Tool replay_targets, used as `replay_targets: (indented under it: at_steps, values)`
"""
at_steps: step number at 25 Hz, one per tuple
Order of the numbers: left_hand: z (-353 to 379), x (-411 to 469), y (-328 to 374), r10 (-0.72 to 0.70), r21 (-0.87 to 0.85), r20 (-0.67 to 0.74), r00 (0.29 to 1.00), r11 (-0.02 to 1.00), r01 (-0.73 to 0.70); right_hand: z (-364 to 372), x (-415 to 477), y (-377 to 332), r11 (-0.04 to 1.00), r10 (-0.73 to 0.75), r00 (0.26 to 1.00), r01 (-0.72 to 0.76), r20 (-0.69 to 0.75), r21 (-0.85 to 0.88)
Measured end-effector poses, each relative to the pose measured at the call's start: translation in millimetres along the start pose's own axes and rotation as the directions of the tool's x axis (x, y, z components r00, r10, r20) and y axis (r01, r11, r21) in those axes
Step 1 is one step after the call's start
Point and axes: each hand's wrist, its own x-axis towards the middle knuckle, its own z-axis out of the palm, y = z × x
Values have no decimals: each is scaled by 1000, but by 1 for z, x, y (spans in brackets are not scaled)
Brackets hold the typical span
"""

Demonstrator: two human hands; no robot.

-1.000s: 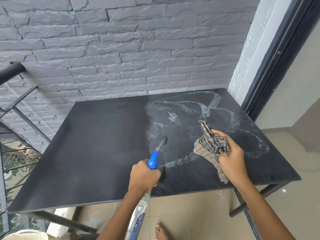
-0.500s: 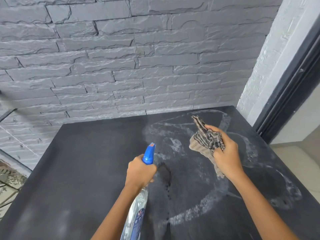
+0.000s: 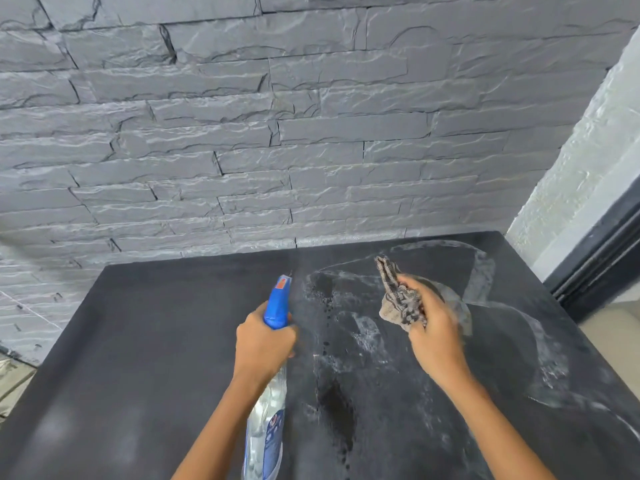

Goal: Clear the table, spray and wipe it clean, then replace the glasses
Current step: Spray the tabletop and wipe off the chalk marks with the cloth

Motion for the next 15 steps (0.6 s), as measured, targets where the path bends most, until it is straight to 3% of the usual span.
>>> replay_targets:
  at_steps: [2,4,5,7,9,12,15]
  values:
    - [-5,25,11,42,-79,-98,994,996,-50,39,19,12,995,23,997,-16,73,-97]
    - [-6,51,19,77,-110,-178,981,989,-98,89,29,28,976,29,964,29,263,-215]
    - [-5,64,22,94,-121,-209,973,985,-122,114,29,39,955,13,909,112,417,-274]
    - [-6,88,24,116,-153,-267,957,975,-161,157,26,61,862,-1,725,350,689,-368]
    - [-4,109,22,139,-178,-324,936,963,-205,184,32,80,762,-13,633,507,774,-402]
    - [-1,139,12,128,-242,-395,910,941,-237,211,75,95,724,-83,678,544,730,-424]
    - [-2,151,4,118,-264,-392,912,936,-235,244,131,96,718,-18,797,431,604,-547]
